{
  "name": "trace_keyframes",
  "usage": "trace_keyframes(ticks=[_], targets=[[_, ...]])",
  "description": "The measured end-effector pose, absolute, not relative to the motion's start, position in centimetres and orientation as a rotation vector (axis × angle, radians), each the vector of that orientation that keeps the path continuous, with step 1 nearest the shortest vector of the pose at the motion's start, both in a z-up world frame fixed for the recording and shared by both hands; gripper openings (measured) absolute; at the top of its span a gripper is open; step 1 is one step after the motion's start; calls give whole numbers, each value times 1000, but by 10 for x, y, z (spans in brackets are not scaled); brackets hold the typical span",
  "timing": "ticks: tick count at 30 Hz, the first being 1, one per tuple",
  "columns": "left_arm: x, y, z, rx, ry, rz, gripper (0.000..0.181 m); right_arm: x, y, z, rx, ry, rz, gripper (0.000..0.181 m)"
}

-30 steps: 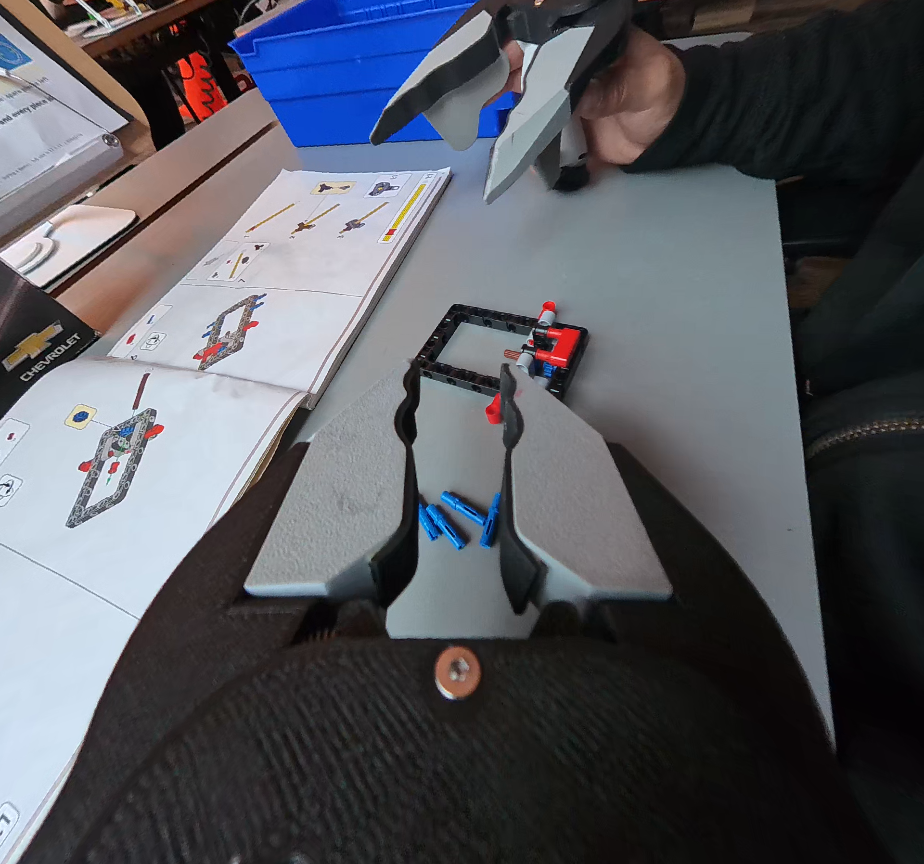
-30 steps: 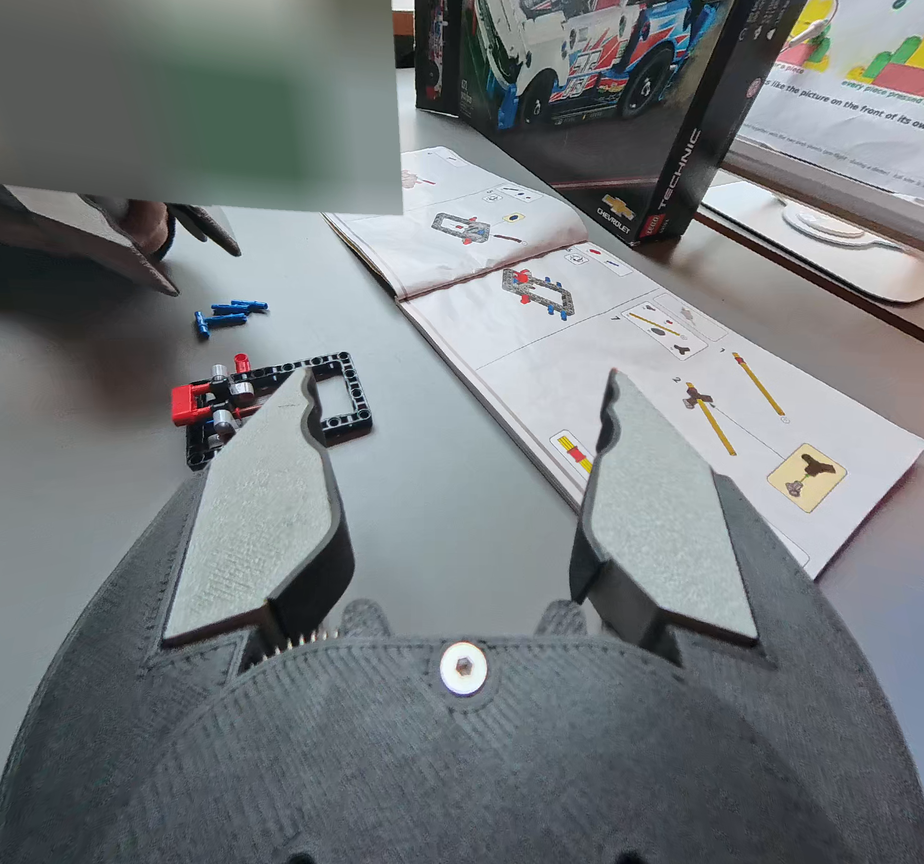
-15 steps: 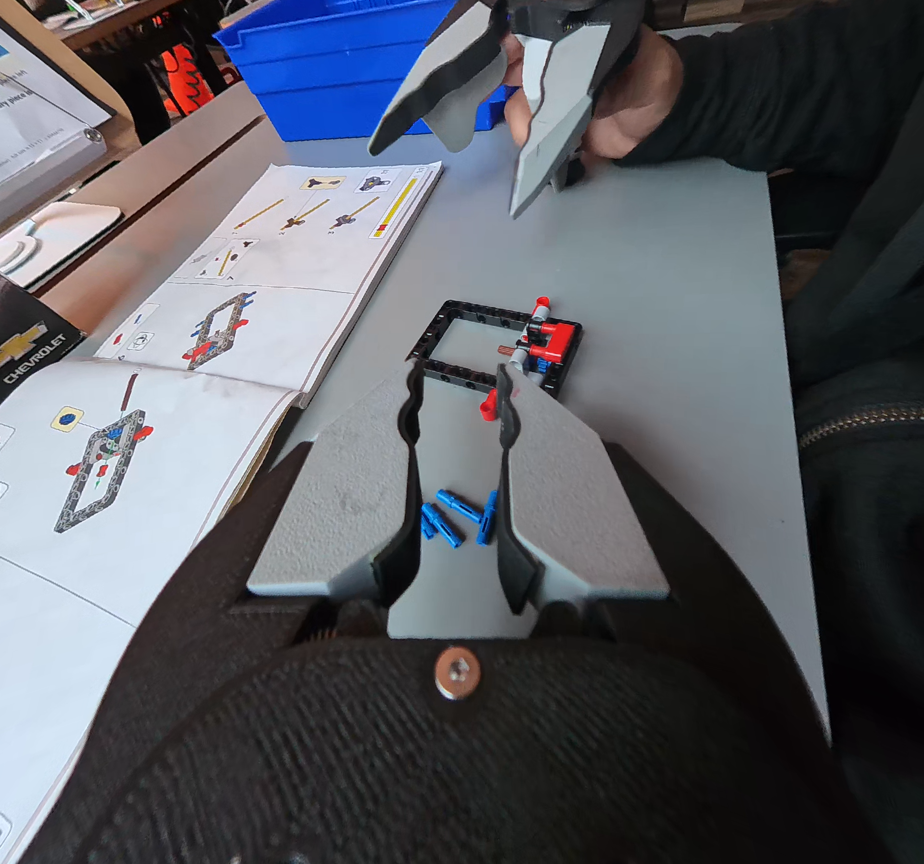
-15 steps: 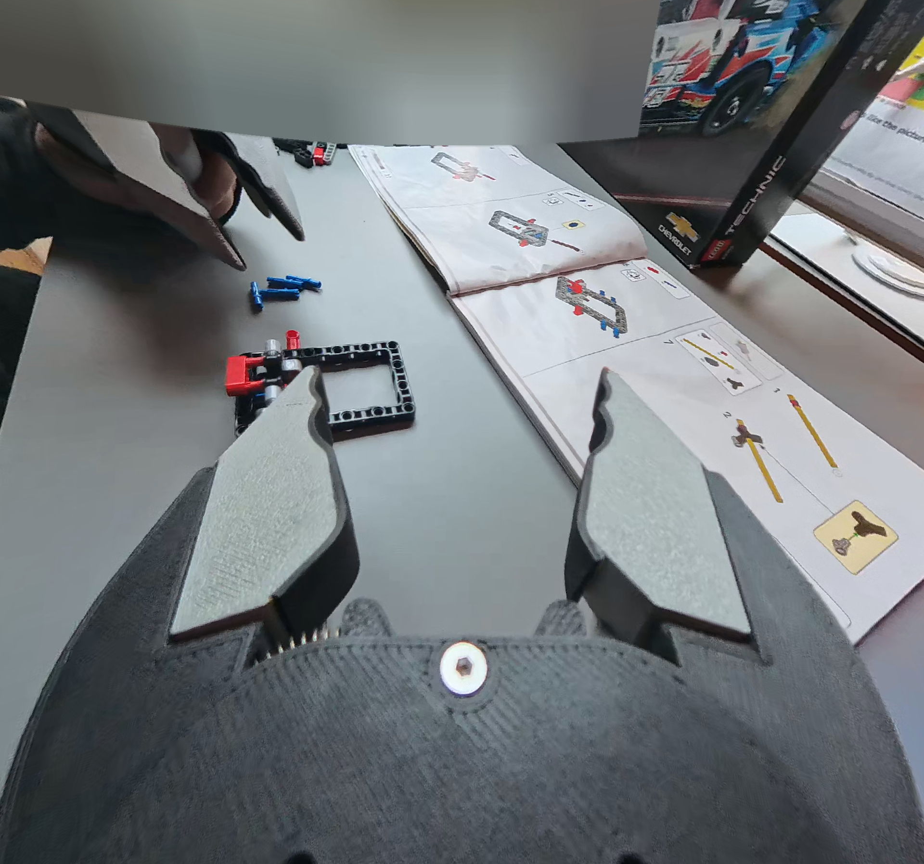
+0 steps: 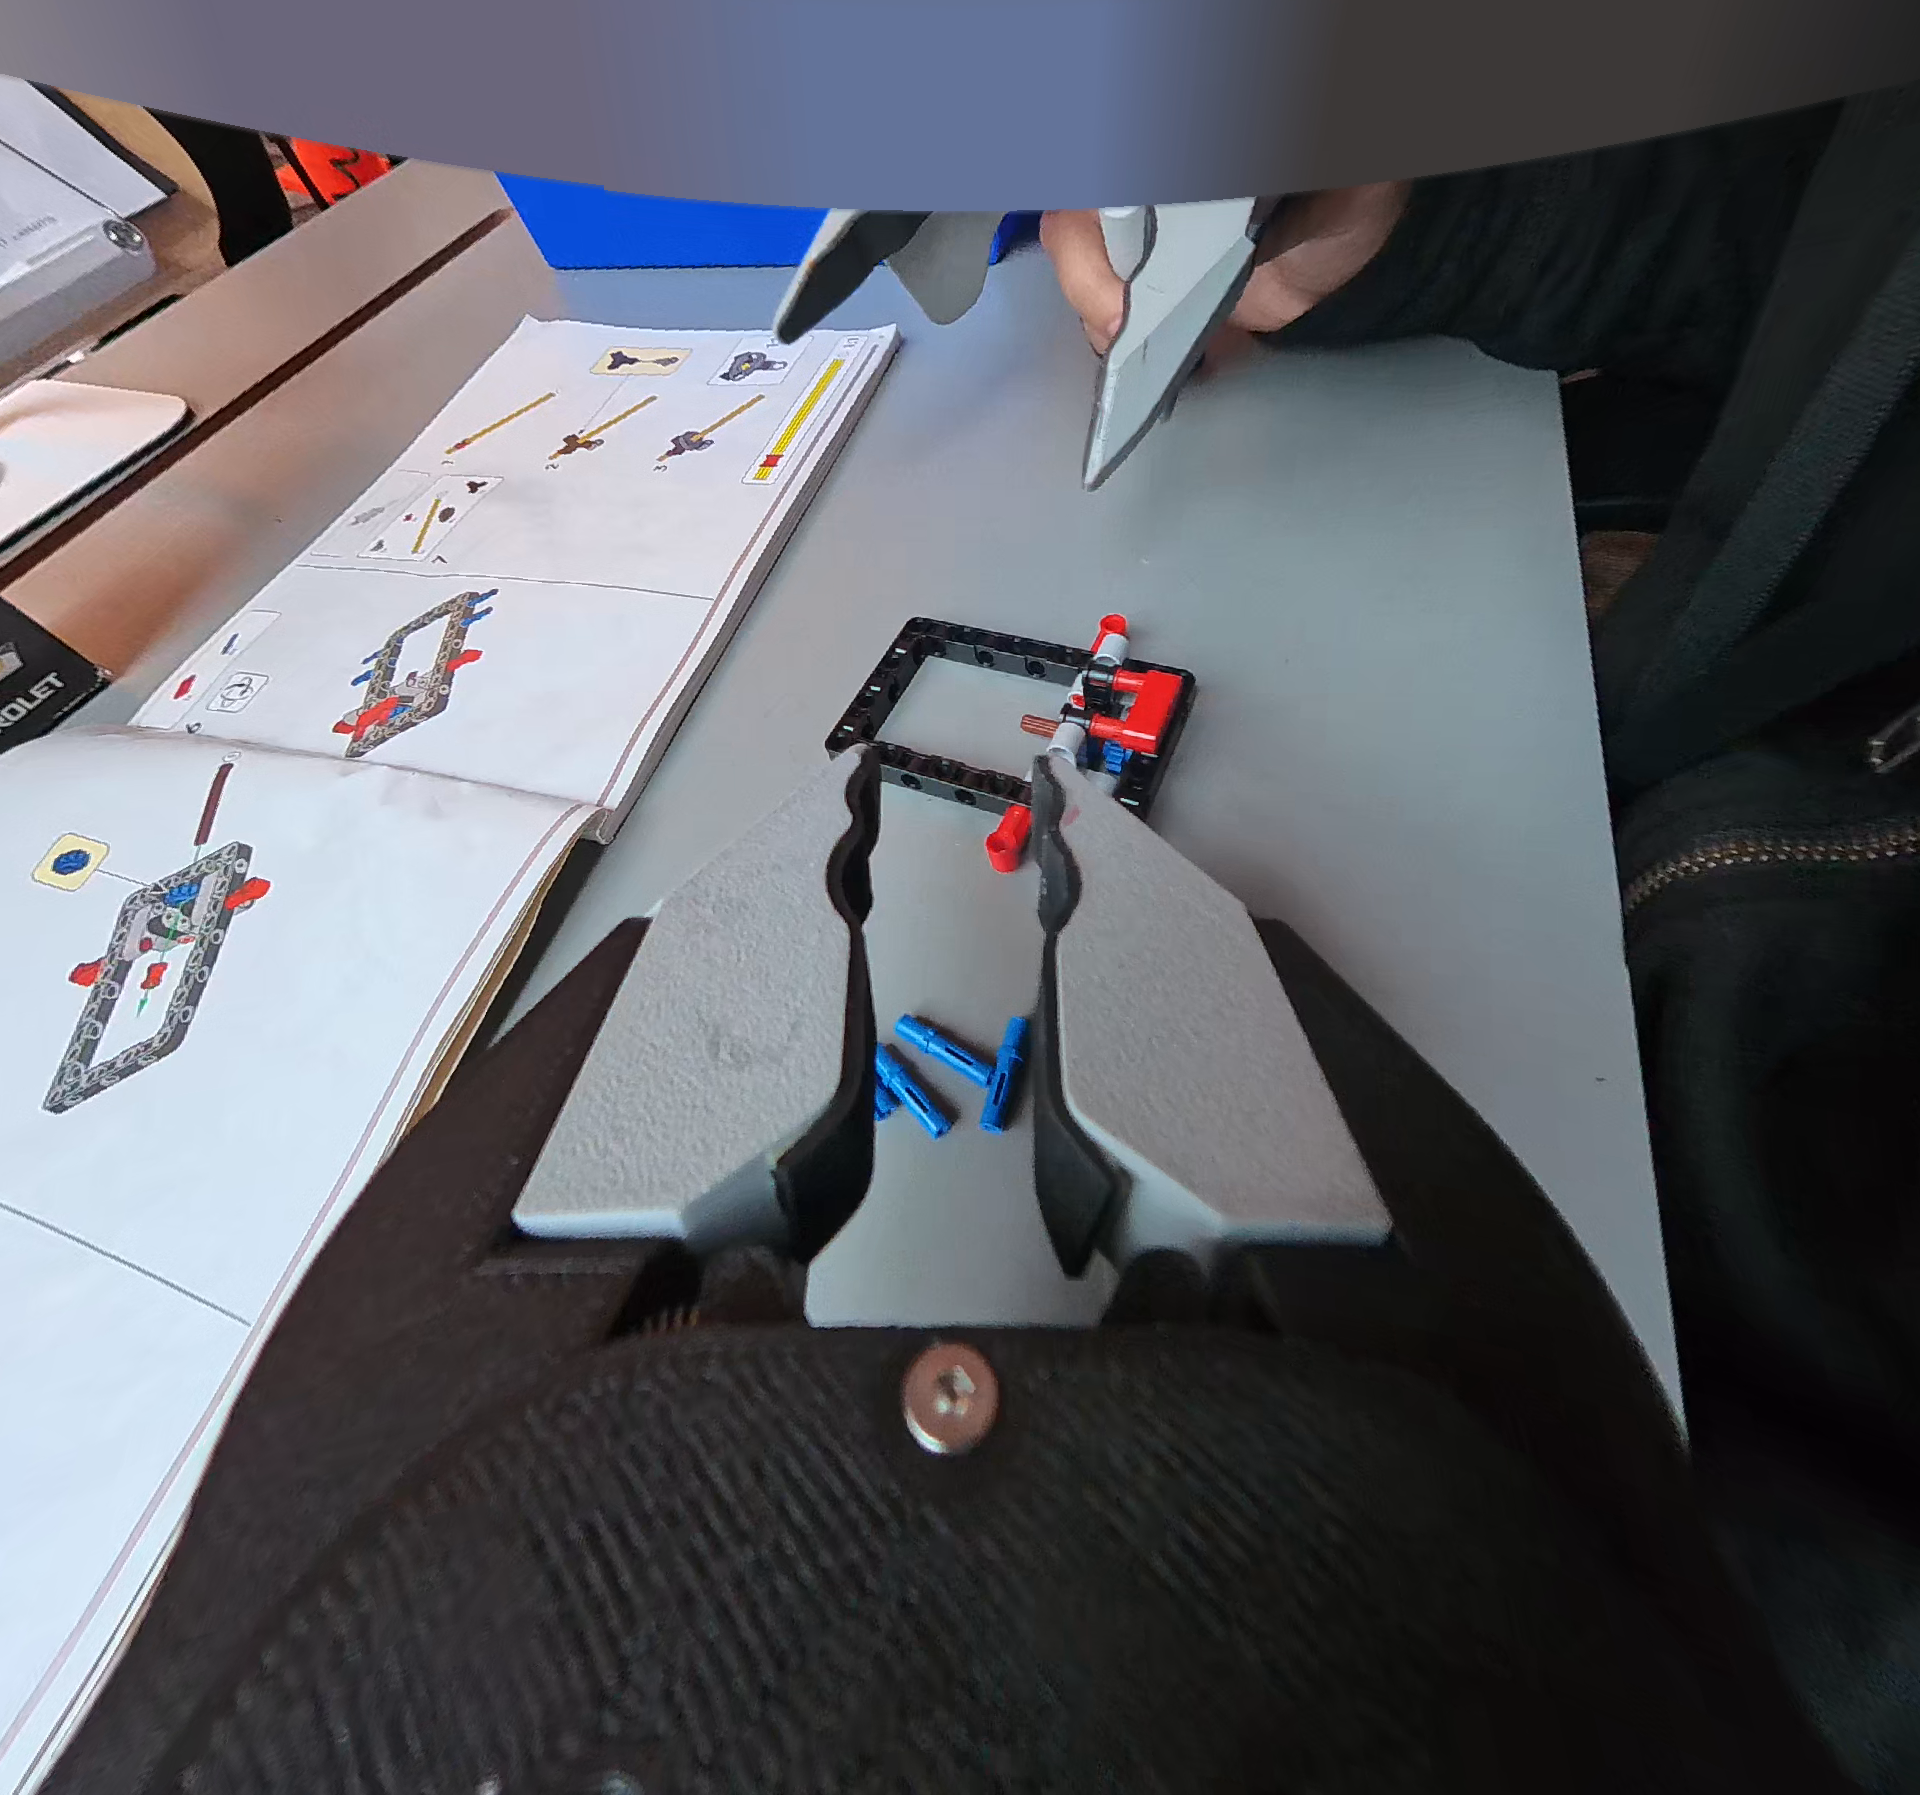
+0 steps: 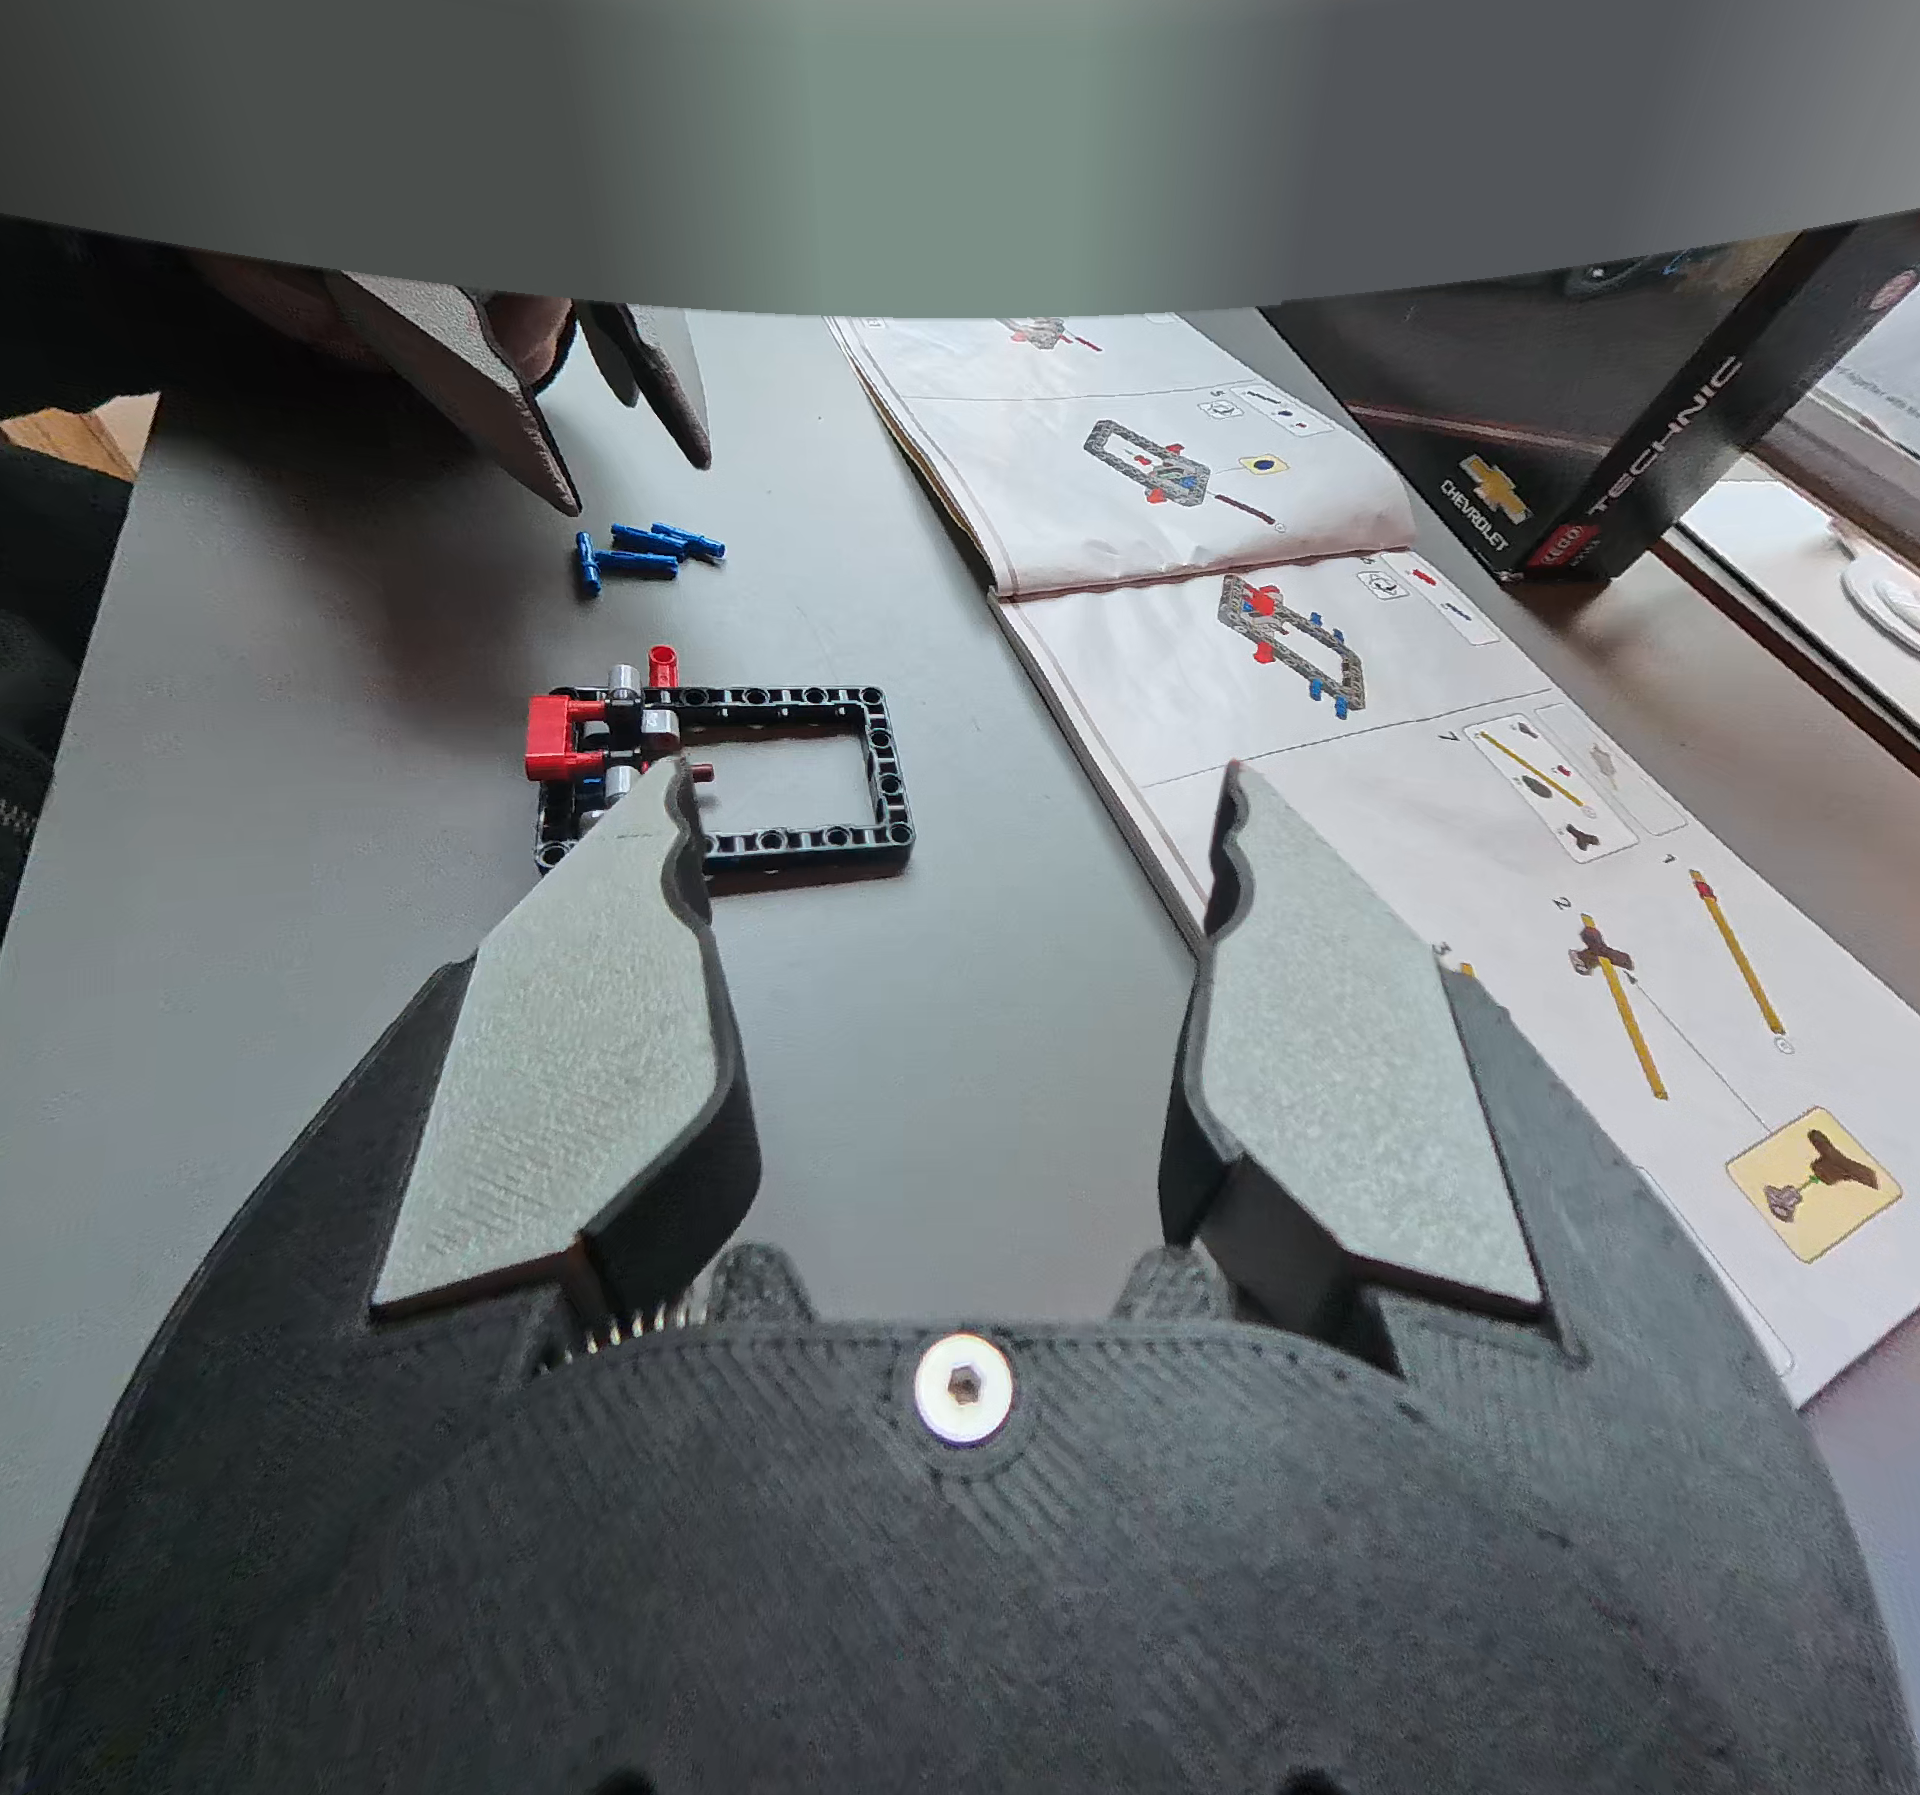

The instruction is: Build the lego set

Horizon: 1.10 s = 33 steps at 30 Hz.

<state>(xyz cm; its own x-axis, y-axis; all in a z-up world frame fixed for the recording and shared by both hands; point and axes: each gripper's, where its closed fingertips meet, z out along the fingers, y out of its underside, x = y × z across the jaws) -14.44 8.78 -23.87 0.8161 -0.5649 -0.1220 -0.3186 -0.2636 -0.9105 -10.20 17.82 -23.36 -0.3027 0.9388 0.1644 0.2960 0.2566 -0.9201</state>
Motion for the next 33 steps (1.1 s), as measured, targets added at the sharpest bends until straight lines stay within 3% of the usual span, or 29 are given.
trace_keyframes(ticks=[2,7,10,13,17,33], targets=[[-143,87,-240,-1875,681,-282,27,-101,176,-236,-1135,-1782,1053,91],[-136,85,-249,-1914,750,-283,22,-98,164,-251,-1152,-1898,1027,59],[-130,88,-257,-1969,785,-326,9,-94,138,-249,-1160,-1985,1180,63],[-124,90,-270,-2058,846,-430,28,-94,110,-248,-1177,-2094,1195,57],[-121,90,-280,-2123,945,-513,32,-100,97,-265,-1239,-2215,920,40],[-113,95,-283,-2075,1101,-566,2,-101,95,-285,-1297,-2493,566,23]])
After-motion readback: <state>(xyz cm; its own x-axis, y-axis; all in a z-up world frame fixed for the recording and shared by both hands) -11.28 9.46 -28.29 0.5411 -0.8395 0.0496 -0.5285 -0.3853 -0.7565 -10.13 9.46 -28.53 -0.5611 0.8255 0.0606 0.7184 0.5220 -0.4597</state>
